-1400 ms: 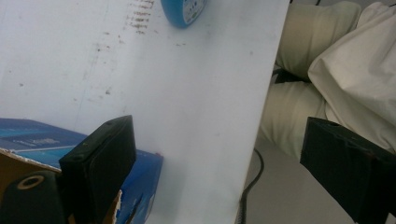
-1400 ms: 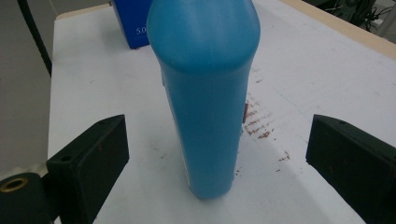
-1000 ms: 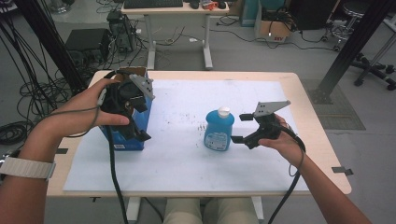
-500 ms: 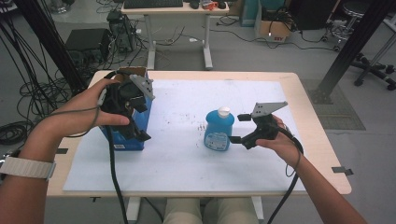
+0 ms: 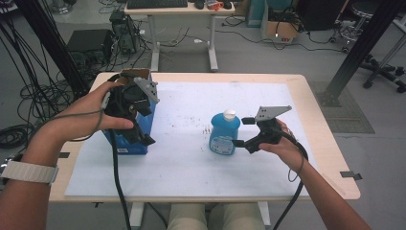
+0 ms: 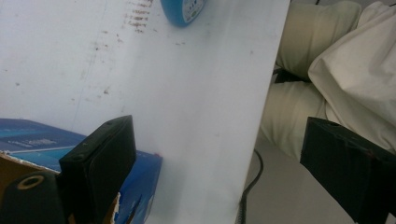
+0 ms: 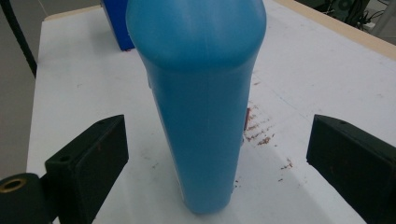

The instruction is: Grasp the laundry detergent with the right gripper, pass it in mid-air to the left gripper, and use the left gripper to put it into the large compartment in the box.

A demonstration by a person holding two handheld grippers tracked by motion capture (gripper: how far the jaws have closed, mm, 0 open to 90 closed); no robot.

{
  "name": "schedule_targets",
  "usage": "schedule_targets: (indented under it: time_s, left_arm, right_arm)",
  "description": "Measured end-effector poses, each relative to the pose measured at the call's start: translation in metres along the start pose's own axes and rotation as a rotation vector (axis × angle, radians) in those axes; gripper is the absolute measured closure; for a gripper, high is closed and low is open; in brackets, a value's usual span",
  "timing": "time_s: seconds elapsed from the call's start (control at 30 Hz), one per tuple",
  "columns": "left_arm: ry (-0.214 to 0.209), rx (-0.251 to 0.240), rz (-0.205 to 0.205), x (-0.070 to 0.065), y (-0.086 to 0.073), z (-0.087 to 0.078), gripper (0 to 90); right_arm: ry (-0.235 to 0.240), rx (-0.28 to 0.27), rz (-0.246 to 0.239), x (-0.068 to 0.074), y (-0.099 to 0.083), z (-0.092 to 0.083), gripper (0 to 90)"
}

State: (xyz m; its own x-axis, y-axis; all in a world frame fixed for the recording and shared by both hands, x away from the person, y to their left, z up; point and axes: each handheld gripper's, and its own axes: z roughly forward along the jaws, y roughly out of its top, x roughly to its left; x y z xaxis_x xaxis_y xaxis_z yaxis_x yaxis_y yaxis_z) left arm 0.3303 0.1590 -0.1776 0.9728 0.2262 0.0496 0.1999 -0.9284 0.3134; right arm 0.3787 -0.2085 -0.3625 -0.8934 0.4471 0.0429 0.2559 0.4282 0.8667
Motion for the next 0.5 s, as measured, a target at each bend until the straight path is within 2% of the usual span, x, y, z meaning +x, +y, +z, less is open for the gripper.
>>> schedule_targets:
  time_s: [0.07, 0.13, 0.17, 0.2, 0.27, 0.5]
  left_arm:
    - [0.001, -0.008, -0.015, -0.001, 0.000, 0.000, 10.8]
    - [0.001, 0.001, -0.006, 0.000, 0.000, 0.000, 10.8]
    - [0.001, -0.008, -0.016, -0.001, -0.001, 0.001, 10.8]
    - [0.000, 0.000, -0.003, 0.000, -0.001, 0.000, 10.8]
    - [0.000, -0.008, -0.017, -0.001, -0.001, 0.001, 10.8]
    - [0.000, -0.007, -0.014, 0.000, -0.001, 0.001, 10.8]
  right_arm:
    - [-0.001, 0.000, 0.002, 0.001, -0.001, 0.002, 5.3]
    - [-0.003, 0.004, 0.006, 0.002, -0.002, 0.004, 5.3]
    - [-0.003, 0.004, 0.007, 0.002, -0.002, 0.005, 5.3]
    - [0.000, -0.003, 0.002, 0.001, -0.002, 0.006, 5.3]
    - [-0.004, -0.010, 0.004, 0.001, -0.003, 0.008, 5.3]
    - [-0.007, -0.021, 0.012, 0.002, -0.005, 0.016, 5.3]
